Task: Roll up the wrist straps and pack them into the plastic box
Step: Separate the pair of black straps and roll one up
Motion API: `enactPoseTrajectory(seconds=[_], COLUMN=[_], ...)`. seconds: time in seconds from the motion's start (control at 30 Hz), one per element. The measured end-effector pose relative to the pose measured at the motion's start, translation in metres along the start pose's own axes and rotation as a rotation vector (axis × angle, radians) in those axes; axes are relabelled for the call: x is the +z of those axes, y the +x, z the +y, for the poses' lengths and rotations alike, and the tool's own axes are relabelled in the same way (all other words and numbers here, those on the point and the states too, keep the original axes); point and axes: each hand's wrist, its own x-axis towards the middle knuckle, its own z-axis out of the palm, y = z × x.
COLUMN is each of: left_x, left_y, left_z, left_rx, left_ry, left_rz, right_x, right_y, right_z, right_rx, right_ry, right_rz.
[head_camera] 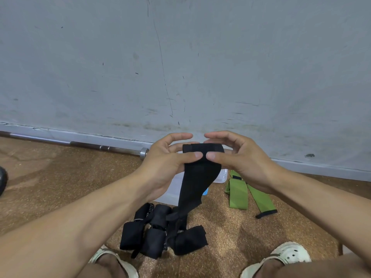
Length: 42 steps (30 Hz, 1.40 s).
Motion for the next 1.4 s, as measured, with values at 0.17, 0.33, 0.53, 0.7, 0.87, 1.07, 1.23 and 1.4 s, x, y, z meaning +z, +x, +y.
enactPoseTrajectory(seconds=[0.17,0.33,0.53,0.7,0.87,1.07,1.23,1.4], left_x=[0.001,0.003,0.004,0.002,0.002,-0.001,-0.002,0.000], left_y=[-0.001,-0.002,-0.002,0.002,0.002,0.002,0.002,0.000], left_z=[-0.002,-0.006,-0.008,-0.009,-0.007,-0.007,-0.010,-0.009], left_rx=[0.083,0.057,-0.008,0.067,0.125,0.199,0.216,0.075], left_ry=[0.085,0.054,0.018,0.059,0.096,0.194,0.270,0.111], left_rz=[-0.024,-0.038,-0.047,0.005,-0.014,-0.049,-0.053,-0.049], right_x=[-0.002,0.000,0.000,0.000,-0.002,-0.003,-0.003,-0.002], right_y=[-0.001,-0.003,-0.002,0.001,0.001,0.000,0.000,-0.001], right_z=[0.000,-0.003,0.001,0.002,0.003,0.007,0.008,0.006], right_rx=[0.080,-0.001,-0.051,-0.076,0.060,0.154,0.121,0.026], right_ry=[-0.028,-0.023,-0.022,-0.043,0.041,0.106,0.110,0.079], right_rz=[-0.045,0.026,0.058,0.063,0.000,-0.076,-0.050,-0.007])
